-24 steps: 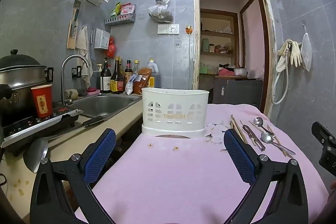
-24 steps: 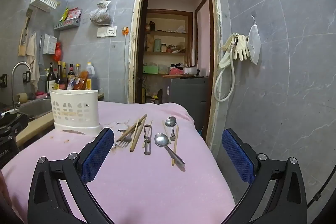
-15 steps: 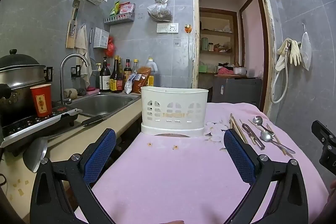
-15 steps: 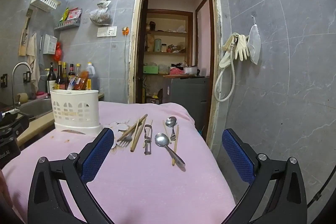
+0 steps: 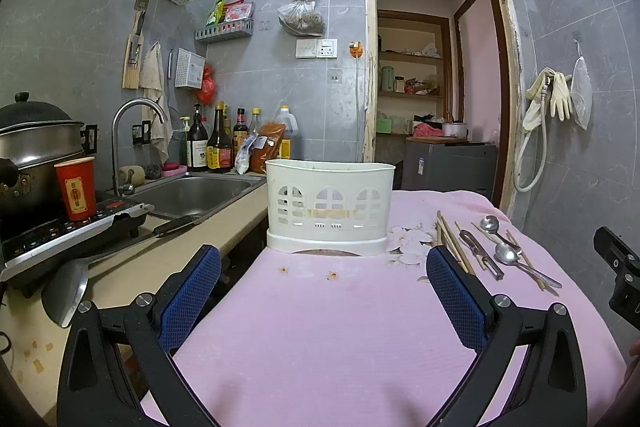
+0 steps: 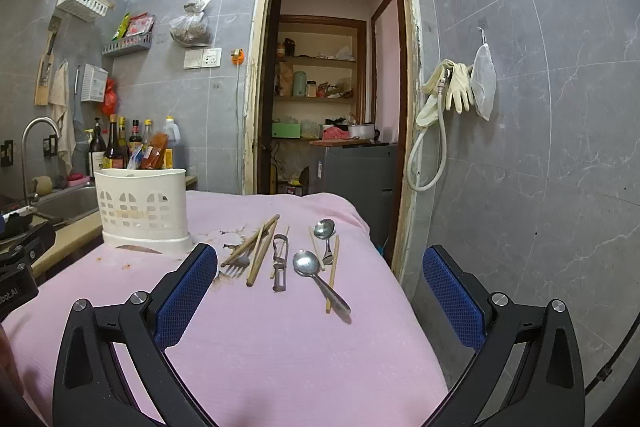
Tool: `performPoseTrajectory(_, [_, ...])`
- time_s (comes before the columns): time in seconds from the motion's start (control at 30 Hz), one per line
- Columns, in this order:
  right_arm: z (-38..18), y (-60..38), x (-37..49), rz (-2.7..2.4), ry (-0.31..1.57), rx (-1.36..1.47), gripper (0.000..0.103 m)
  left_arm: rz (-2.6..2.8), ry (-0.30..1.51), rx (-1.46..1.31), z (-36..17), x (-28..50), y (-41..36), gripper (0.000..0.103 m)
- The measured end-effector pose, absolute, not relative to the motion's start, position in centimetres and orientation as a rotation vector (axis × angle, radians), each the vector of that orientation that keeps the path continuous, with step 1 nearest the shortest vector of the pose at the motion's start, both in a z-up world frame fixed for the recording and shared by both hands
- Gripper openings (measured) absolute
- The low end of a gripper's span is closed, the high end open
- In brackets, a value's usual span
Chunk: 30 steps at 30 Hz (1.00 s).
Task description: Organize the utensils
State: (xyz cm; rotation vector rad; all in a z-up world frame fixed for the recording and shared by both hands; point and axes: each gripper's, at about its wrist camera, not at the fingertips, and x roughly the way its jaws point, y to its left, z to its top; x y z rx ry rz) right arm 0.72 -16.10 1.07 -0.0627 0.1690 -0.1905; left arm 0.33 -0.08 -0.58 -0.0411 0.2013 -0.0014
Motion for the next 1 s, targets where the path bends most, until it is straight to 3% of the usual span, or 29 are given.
performPoseTrajectory(1.0, [0.80,-15.99,0.80,-0.184,0.173,-0.065,0.103,-0.003,0.207,-0.045,-0.42,0.25,0.00,0.101])
